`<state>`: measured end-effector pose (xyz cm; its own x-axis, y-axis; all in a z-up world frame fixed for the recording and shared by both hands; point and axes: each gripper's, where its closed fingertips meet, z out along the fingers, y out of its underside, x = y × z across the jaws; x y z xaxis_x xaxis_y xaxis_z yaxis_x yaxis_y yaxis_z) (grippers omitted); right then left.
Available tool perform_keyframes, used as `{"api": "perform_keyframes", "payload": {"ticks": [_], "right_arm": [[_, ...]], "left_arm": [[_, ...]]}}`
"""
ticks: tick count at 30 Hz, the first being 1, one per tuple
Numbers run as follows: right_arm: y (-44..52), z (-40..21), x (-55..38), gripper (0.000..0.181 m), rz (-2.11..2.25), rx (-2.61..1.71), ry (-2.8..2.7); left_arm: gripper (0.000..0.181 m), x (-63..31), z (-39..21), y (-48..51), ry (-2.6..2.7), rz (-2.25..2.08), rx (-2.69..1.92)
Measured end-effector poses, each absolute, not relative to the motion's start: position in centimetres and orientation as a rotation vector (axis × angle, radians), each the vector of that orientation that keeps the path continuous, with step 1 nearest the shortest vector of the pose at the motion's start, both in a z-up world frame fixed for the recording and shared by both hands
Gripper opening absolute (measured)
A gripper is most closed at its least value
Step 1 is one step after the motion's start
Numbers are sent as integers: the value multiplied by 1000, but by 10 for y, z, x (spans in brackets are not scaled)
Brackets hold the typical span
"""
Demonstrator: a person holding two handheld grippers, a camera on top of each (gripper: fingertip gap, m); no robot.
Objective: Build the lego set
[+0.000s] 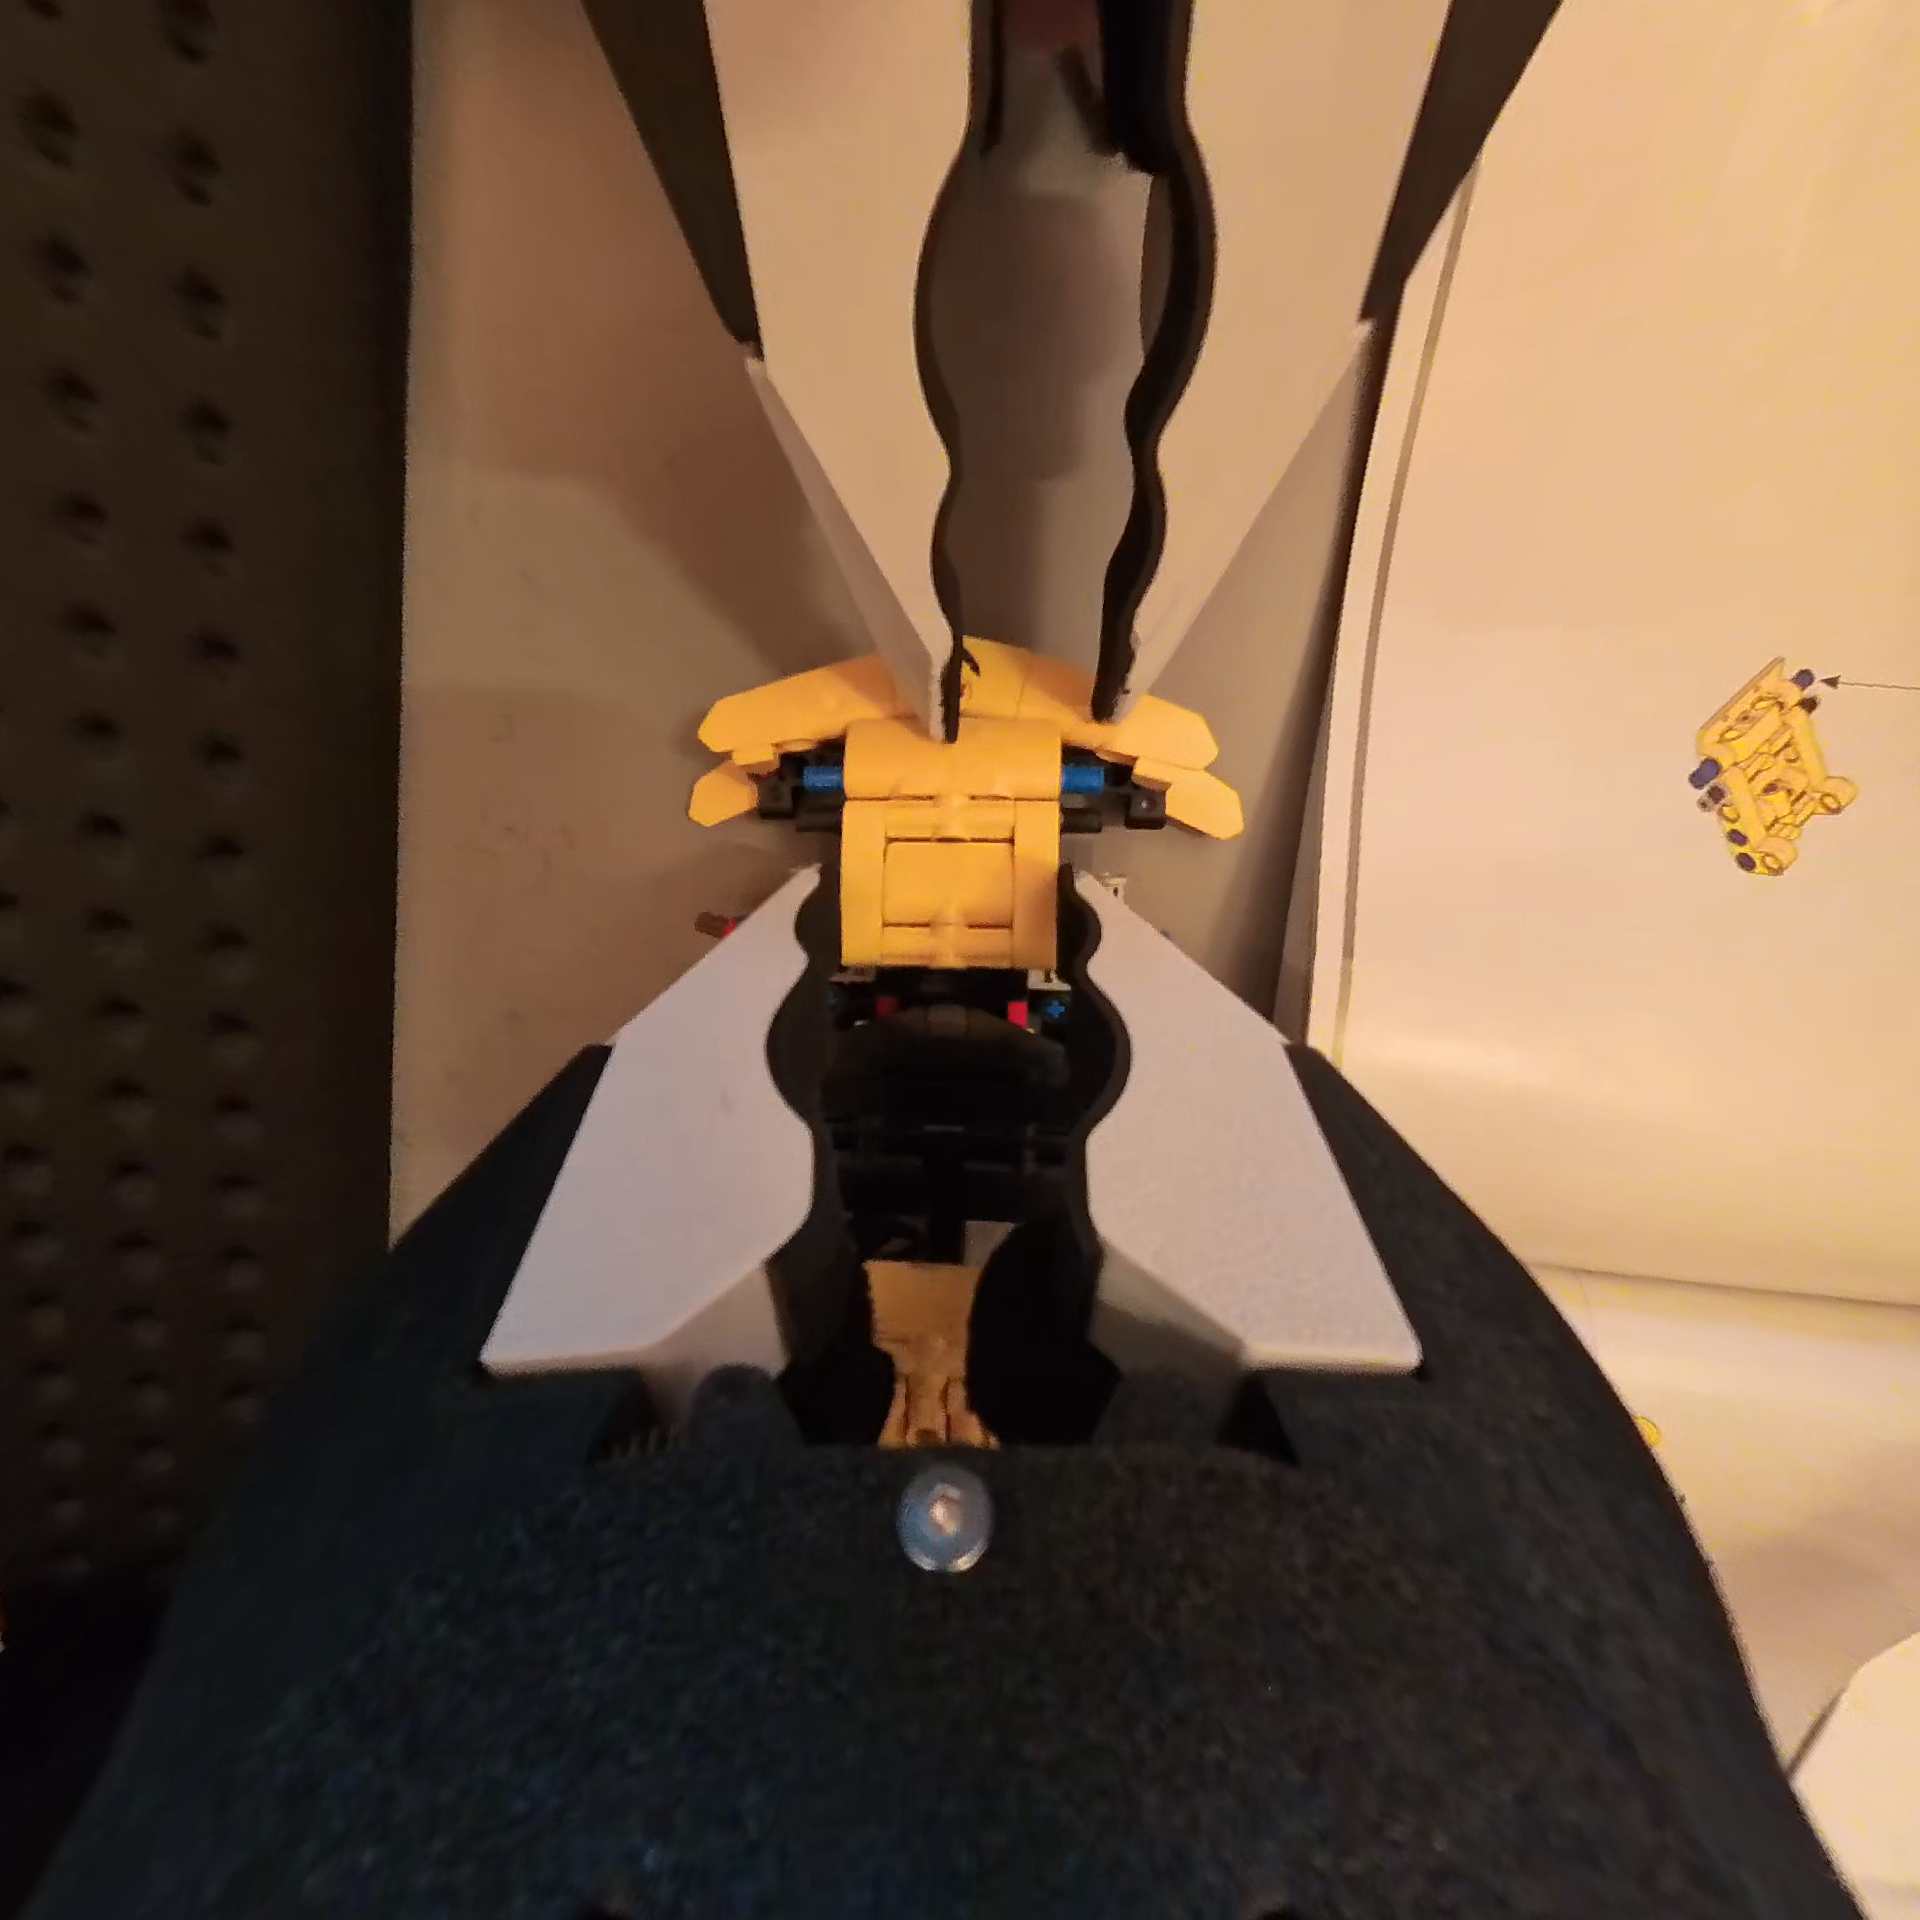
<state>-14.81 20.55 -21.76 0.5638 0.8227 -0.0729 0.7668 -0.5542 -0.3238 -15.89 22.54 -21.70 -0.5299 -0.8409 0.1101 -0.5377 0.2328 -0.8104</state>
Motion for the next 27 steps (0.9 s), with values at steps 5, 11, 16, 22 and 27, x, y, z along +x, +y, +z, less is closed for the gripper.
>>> {"api": "perform_keyframes", "payload": {"ticks": [5, 11, 16, 22, 27], "right_arm": [[206, -216, -148, 41, 328, -2526, -1318], [205, -219, -149, 41, 411, -2545, -1276], [205, -223, -149, 41, 404, -2546, -1291], [205, -225, -150, 41, 416, -2541, -1292], [205, -226, -150, 41, 413, -2534, -1301]], "left_arm": [[26, -159, -217, 225, 2160, -1199, -1277], [26, -159, -217, 225, 2164, -1201, -1281], [26, -160, -218, 225, 2168, -1197, -1282], [25, -161, -218, 225, 2173, -1193, -1281], [25, -161, -218, 225, 2175, -1193, -1279]]}}
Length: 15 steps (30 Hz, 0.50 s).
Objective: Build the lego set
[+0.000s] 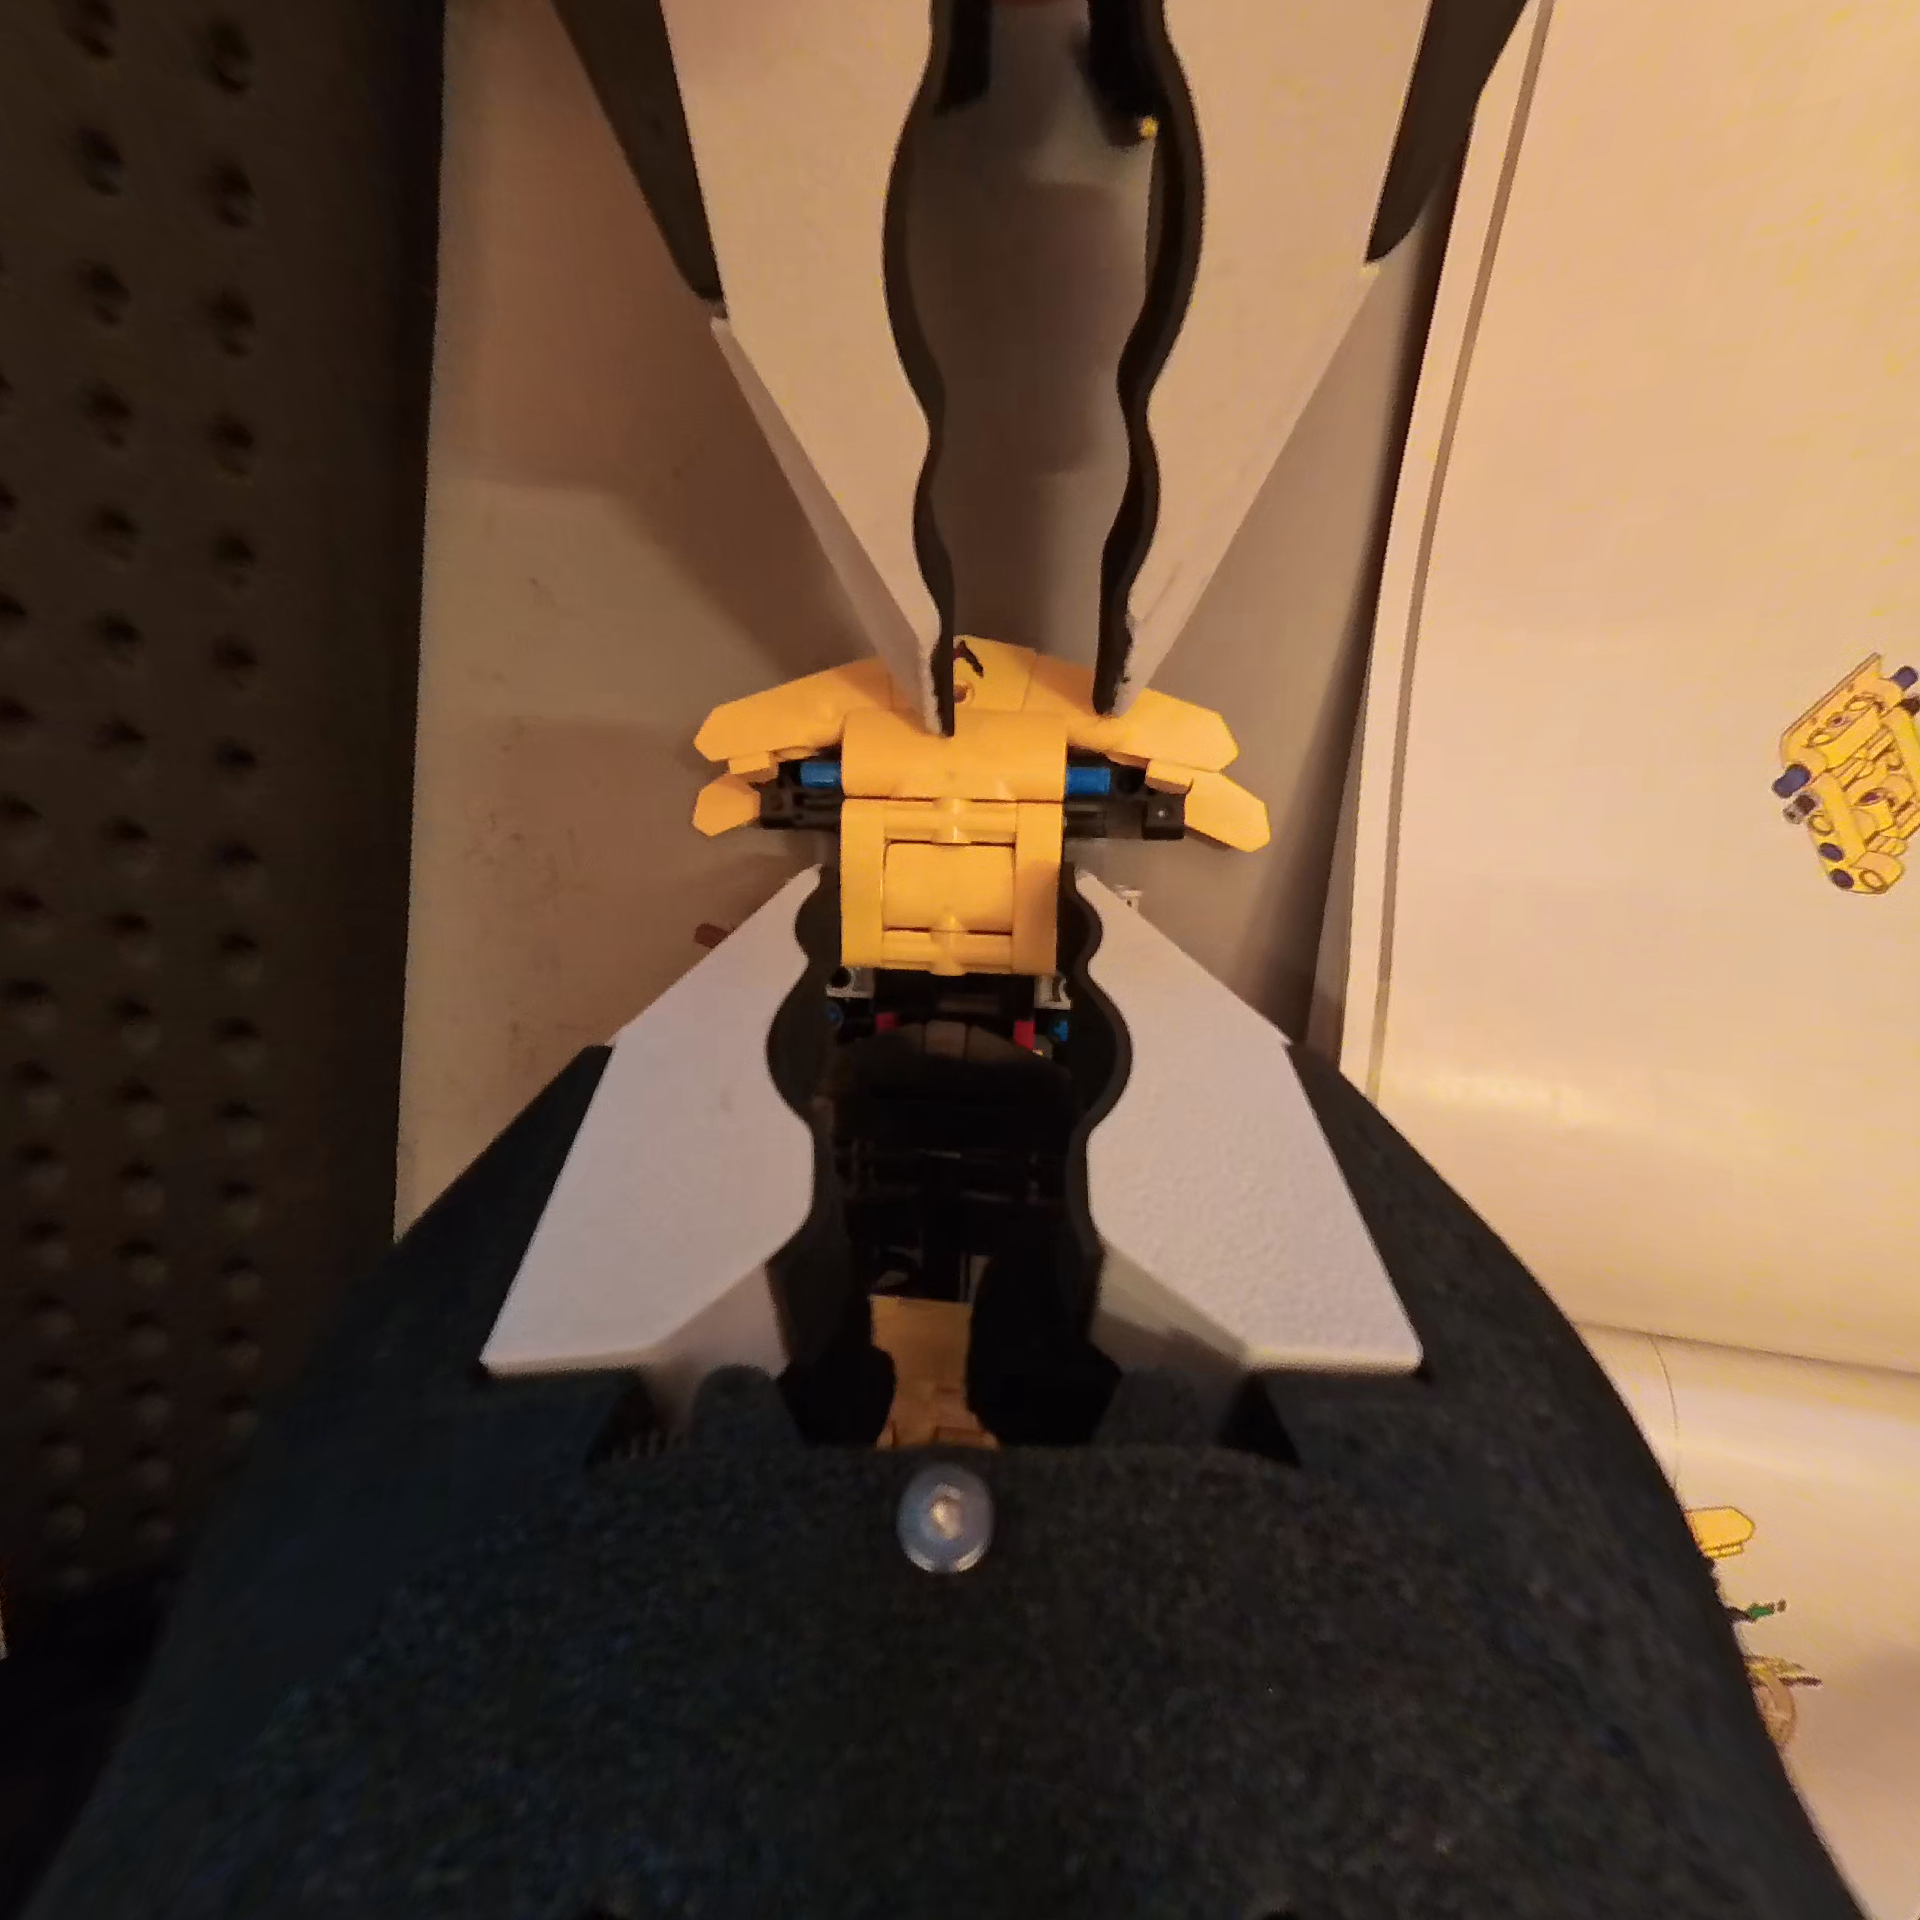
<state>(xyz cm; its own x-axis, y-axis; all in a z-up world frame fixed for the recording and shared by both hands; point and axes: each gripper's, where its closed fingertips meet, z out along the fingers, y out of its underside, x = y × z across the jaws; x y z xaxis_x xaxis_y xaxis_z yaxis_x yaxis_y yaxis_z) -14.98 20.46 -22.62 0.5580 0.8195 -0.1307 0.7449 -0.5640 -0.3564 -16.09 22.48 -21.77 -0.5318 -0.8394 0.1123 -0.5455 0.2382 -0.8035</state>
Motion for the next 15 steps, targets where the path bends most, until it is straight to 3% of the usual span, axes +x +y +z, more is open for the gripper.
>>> {"api": "perform_keyframes", "payload": {"ticks": [15], "right_arm": [[204, -225, -149, 40, 449, -2539, -1290]], "left_arm": [[25, -160, -217, 224, 2167, -1202, -1277]]}}
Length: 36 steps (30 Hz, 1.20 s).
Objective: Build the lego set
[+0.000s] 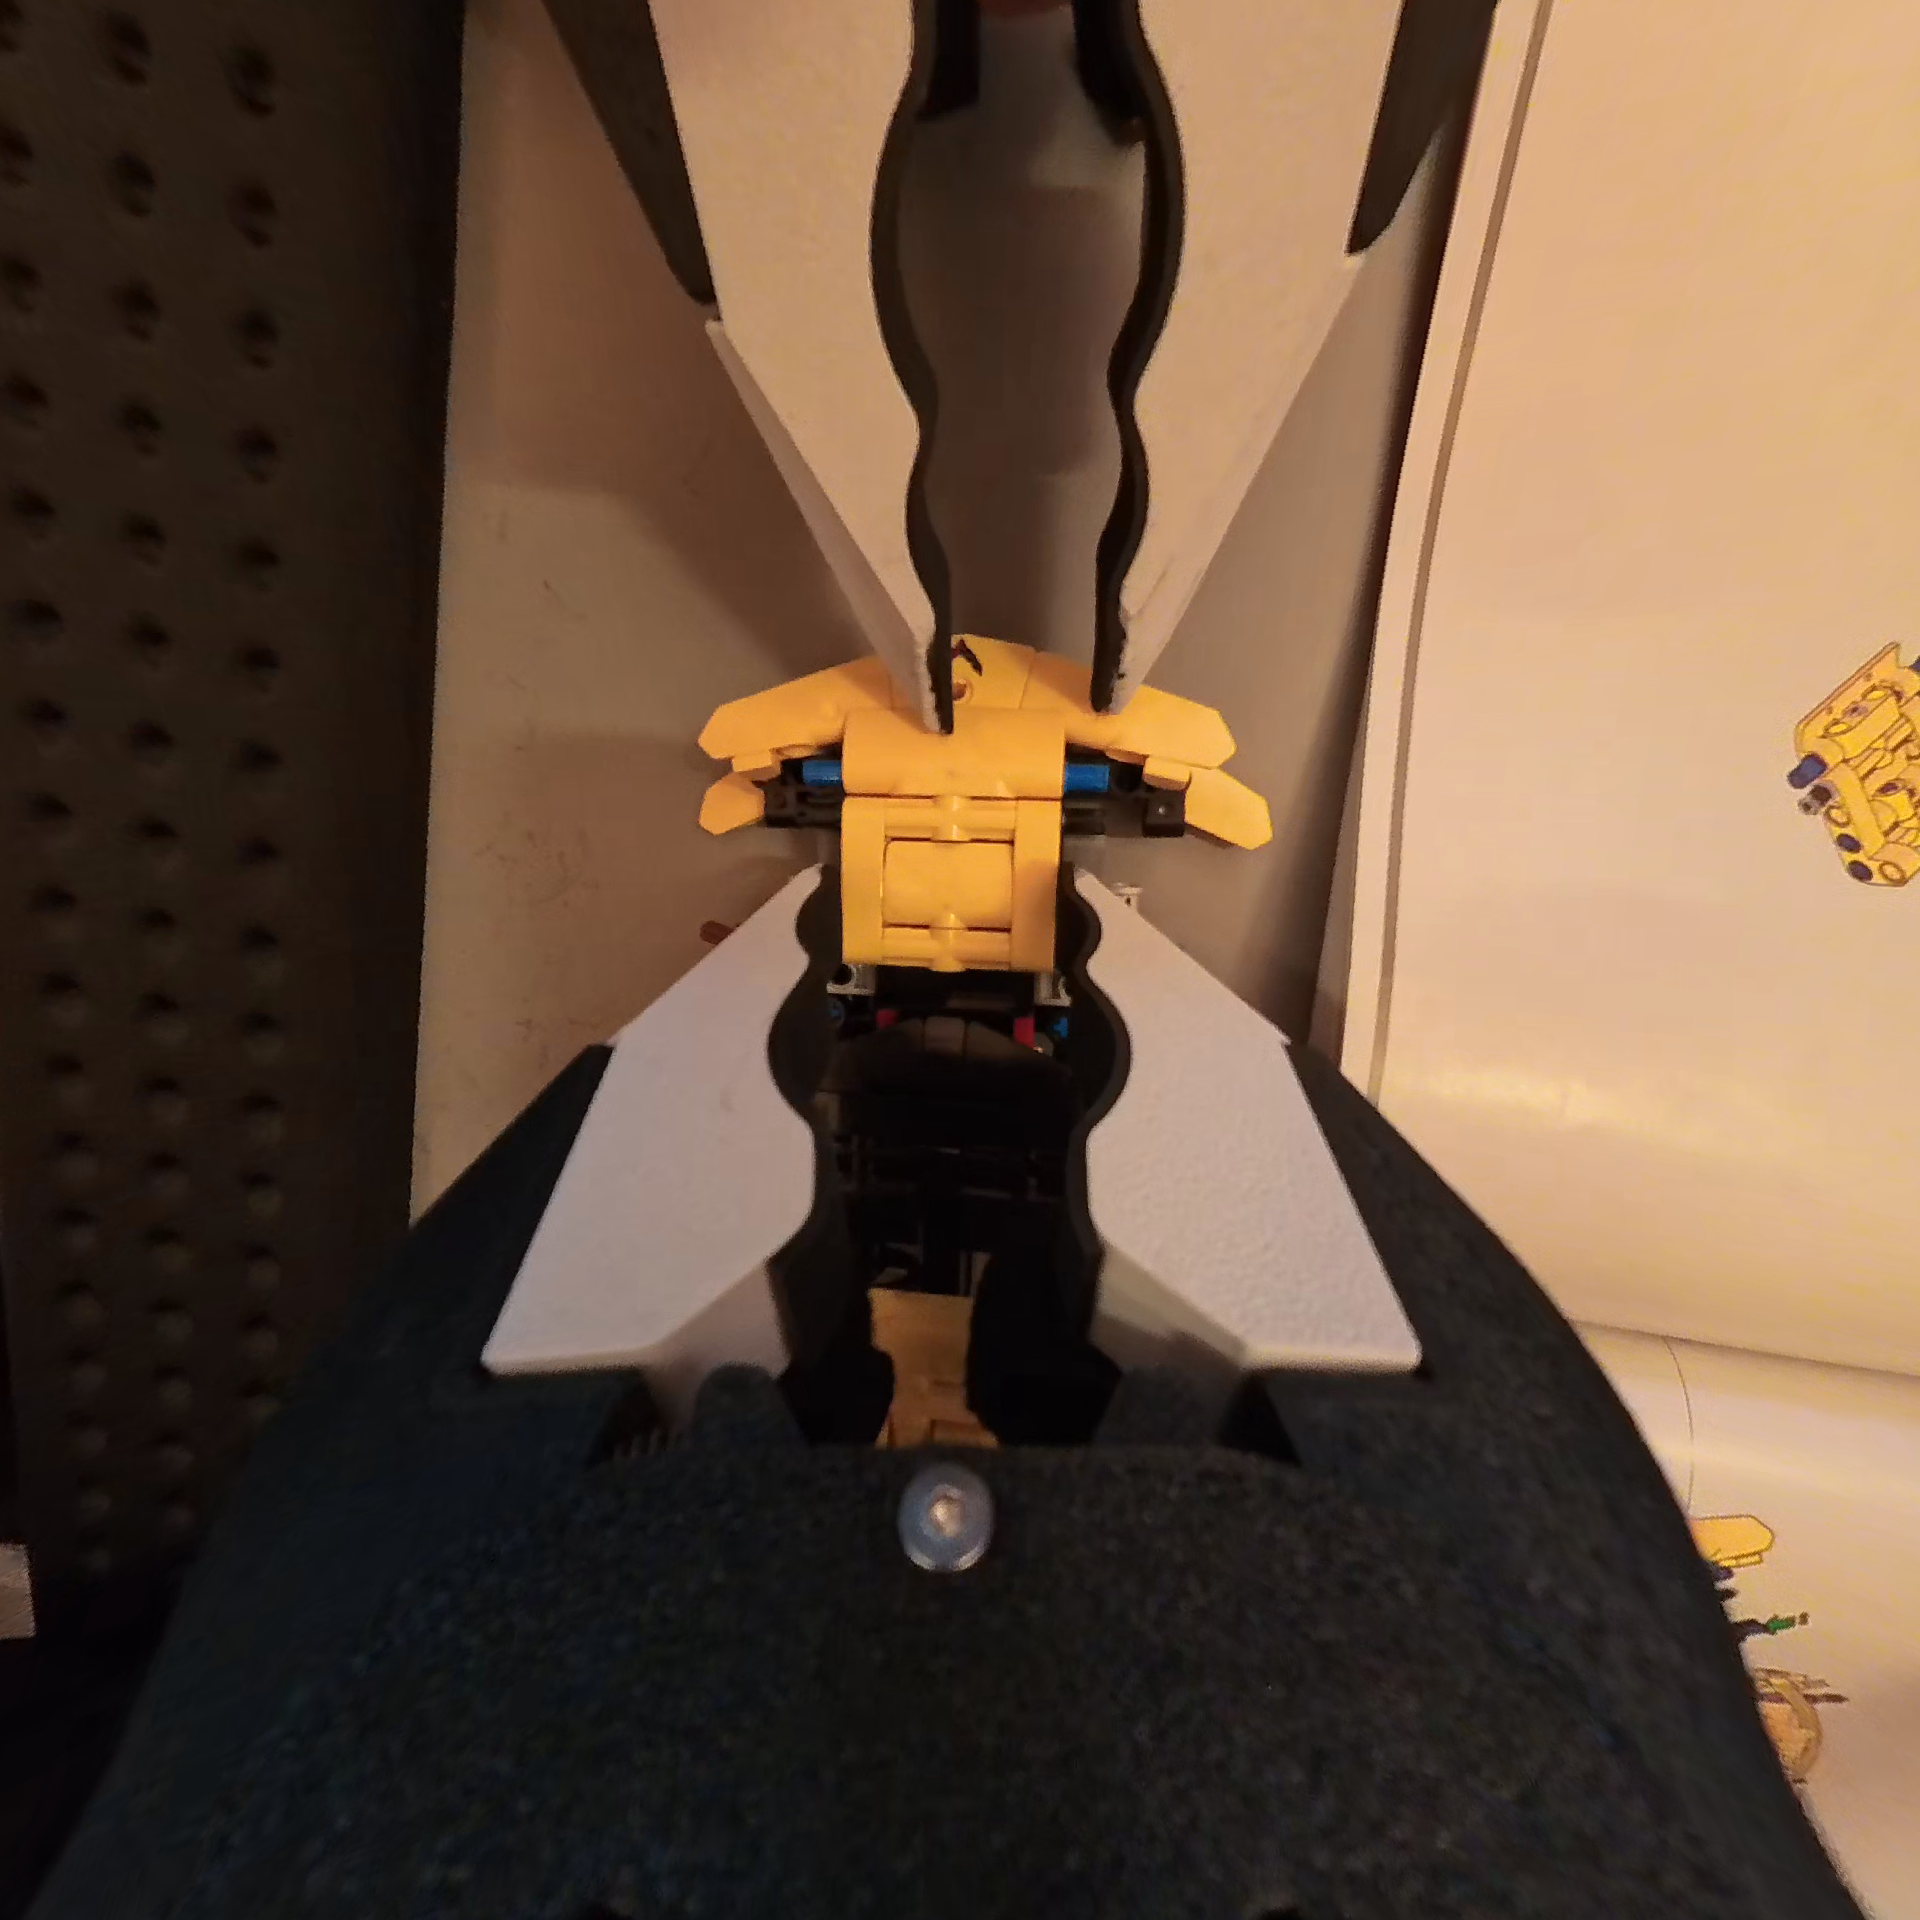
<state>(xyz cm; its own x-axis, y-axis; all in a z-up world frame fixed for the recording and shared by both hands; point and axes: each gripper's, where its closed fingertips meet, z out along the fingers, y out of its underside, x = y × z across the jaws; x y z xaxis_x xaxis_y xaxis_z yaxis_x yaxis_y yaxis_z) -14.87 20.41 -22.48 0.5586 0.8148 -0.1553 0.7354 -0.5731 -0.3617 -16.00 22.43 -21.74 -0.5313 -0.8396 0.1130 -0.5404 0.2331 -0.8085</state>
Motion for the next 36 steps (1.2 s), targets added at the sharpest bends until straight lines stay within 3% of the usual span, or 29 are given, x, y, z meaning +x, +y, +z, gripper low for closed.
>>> {"api": "perform_keyframes", "payload": {"ticks": [21, 25, 29, 36], "right_arm": [[204, -221, -148, 43, 423, -2504, -1315], [200, -218, -144, 86, 300, -2462, -1351], [191, -233, -140, 114, 174, -2506, -1348], [196, -232, -138, 91, 212, -2510, -1263]], "left_arm": [[25, -160, -217, 224, 2168, -1204, -1276], [25, -160, -217, 224, 2167, -1205, -1276], [25, -160, -217, 224, 2166, -1209, -1277], [25, -160, -218, 224, 2165, -1211, -1277]]}}
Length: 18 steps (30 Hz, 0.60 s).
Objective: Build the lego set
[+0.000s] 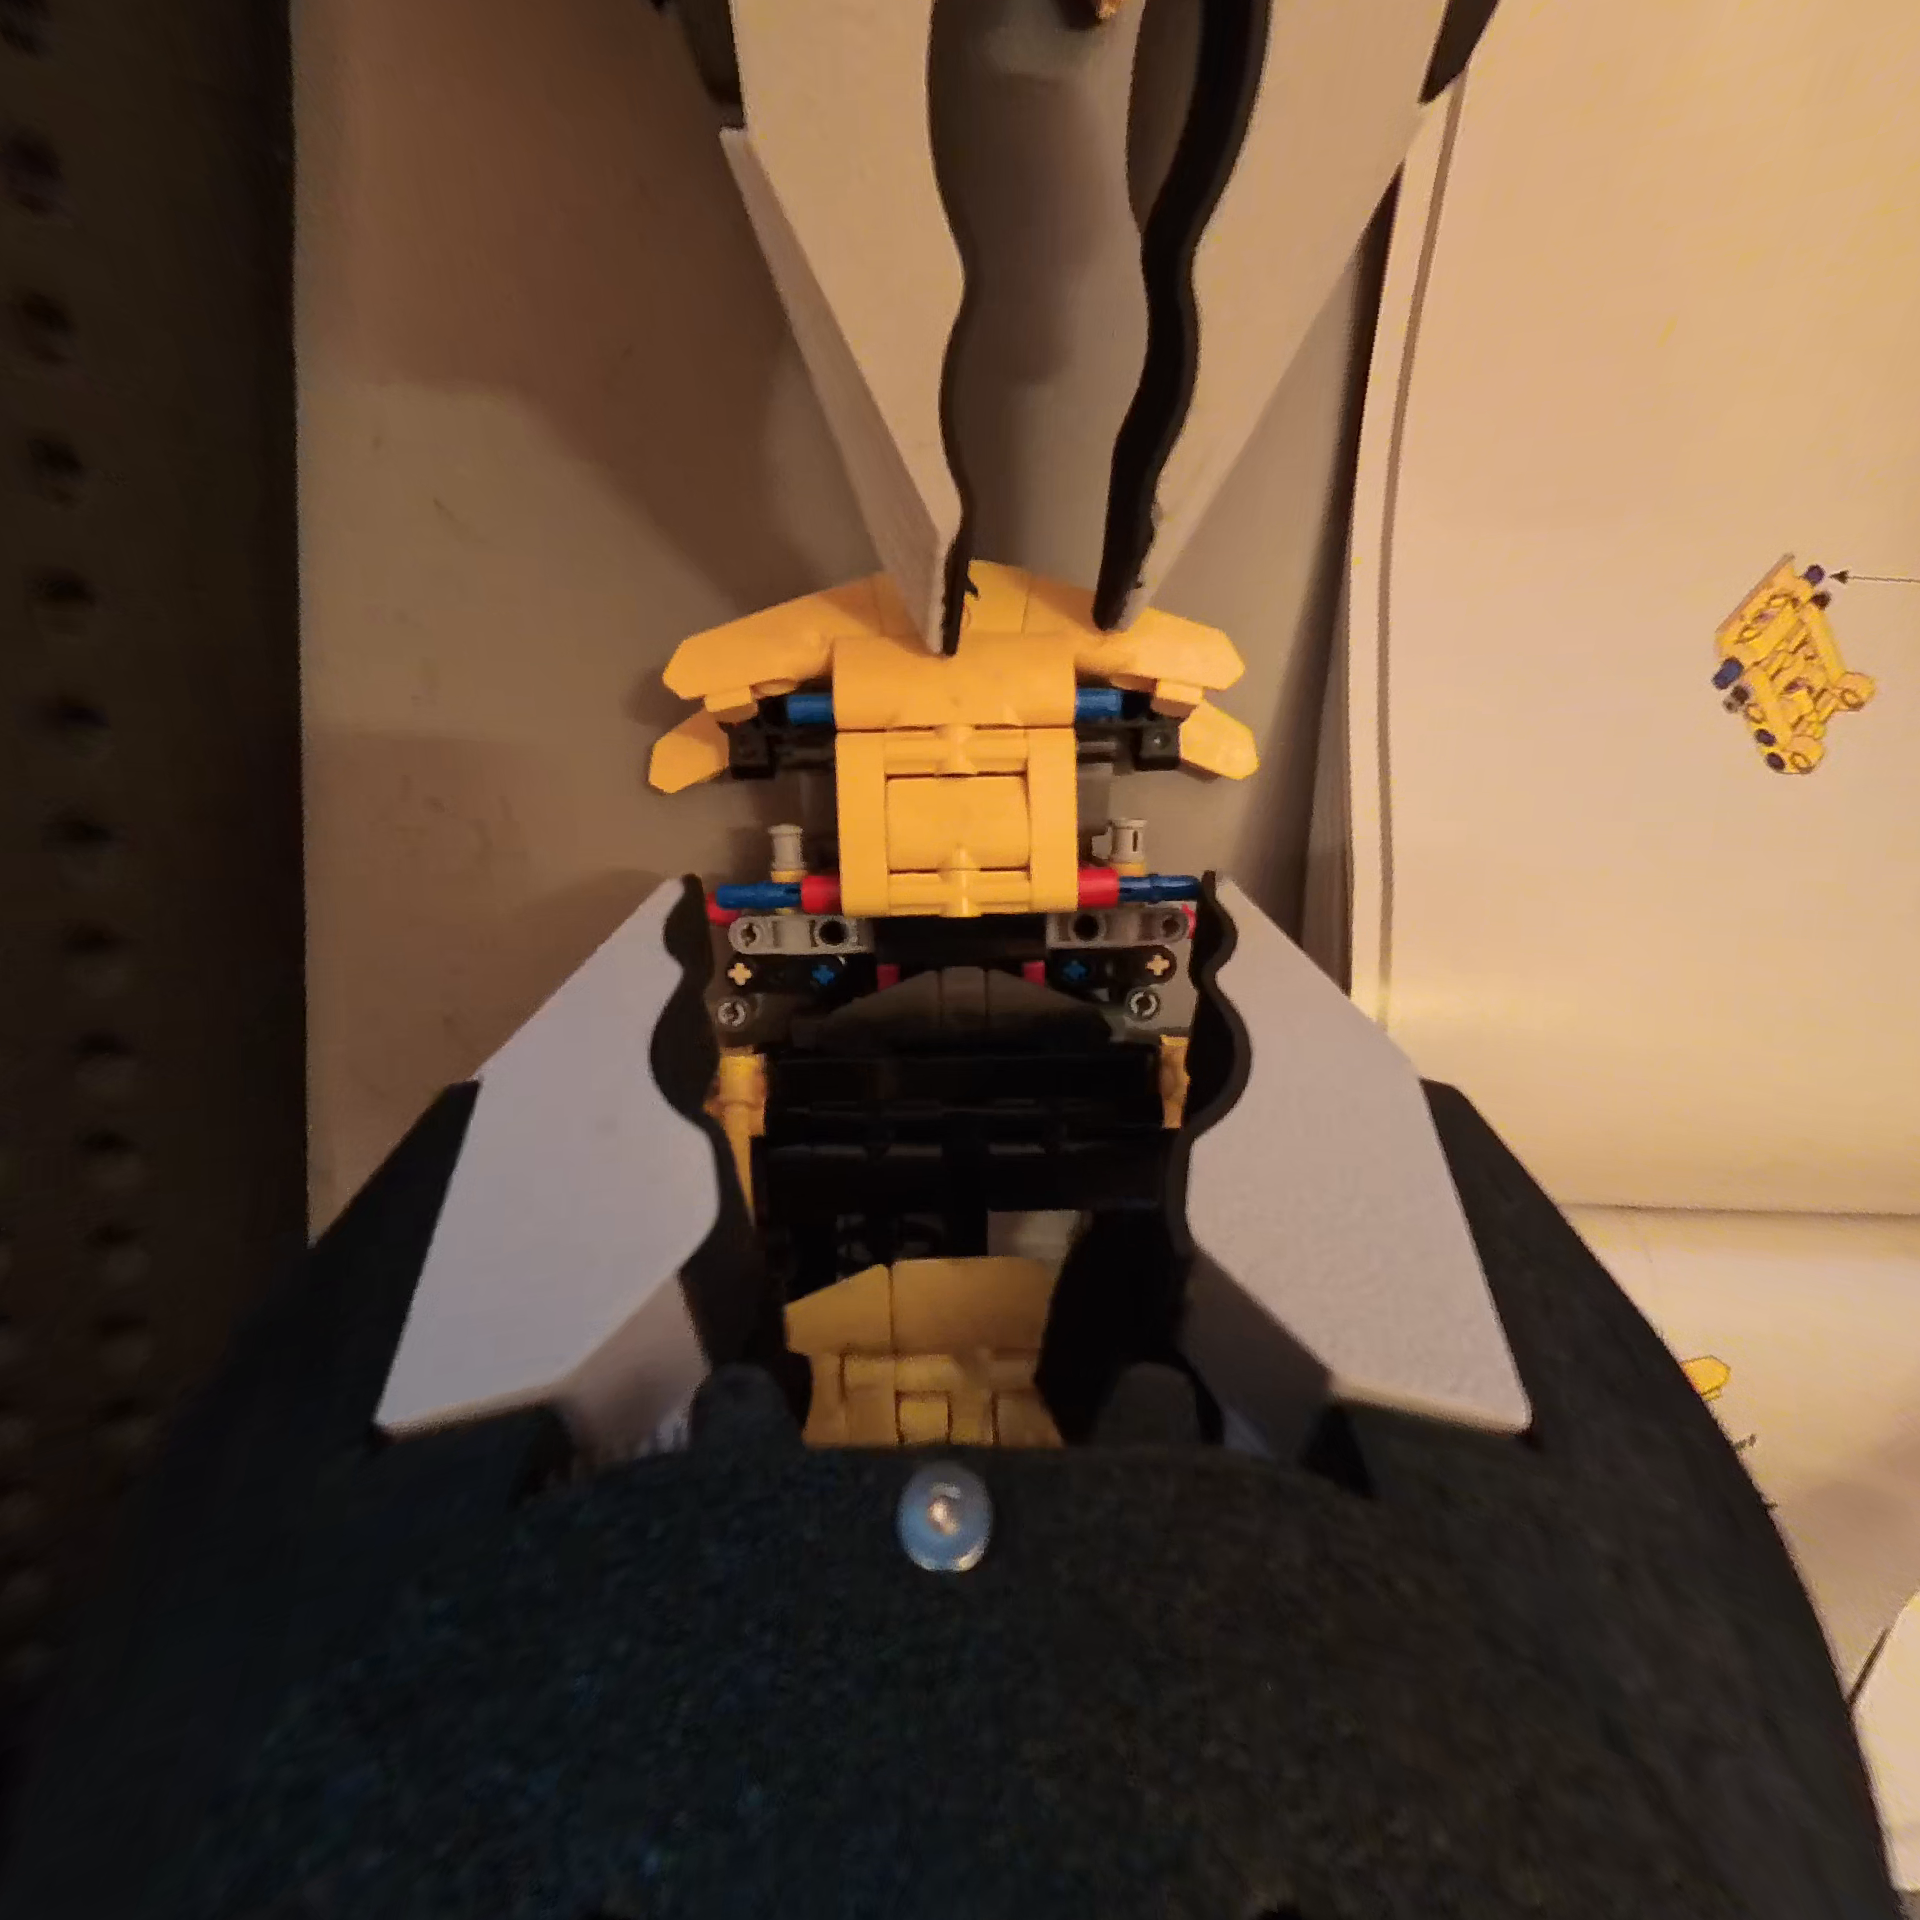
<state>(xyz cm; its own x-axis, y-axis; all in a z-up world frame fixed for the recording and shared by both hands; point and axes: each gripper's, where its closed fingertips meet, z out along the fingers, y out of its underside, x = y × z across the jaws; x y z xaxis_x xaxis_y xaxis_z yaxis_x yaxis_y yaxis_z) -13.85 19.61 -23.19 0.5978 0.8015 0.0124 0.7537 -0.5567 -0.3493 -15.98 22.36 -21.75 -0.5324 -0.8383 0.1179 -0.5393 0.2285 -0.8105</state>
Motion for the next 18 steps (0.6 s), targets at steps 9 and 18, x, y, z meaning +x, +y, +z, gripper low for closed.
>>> {"api": "perform_keyframes", "payload": {"ticks": [9, 18], "right_arm": [[197, -232, -137, 89, 184, -2500, -1287], [196, -232, -137, 87, 172, -2516, -1293]], "left_arm": [[25, -160, -218, 224, 2164, -1210, -1278], [24, -159, -218, 224, 2159, -1211, -1282]]}}
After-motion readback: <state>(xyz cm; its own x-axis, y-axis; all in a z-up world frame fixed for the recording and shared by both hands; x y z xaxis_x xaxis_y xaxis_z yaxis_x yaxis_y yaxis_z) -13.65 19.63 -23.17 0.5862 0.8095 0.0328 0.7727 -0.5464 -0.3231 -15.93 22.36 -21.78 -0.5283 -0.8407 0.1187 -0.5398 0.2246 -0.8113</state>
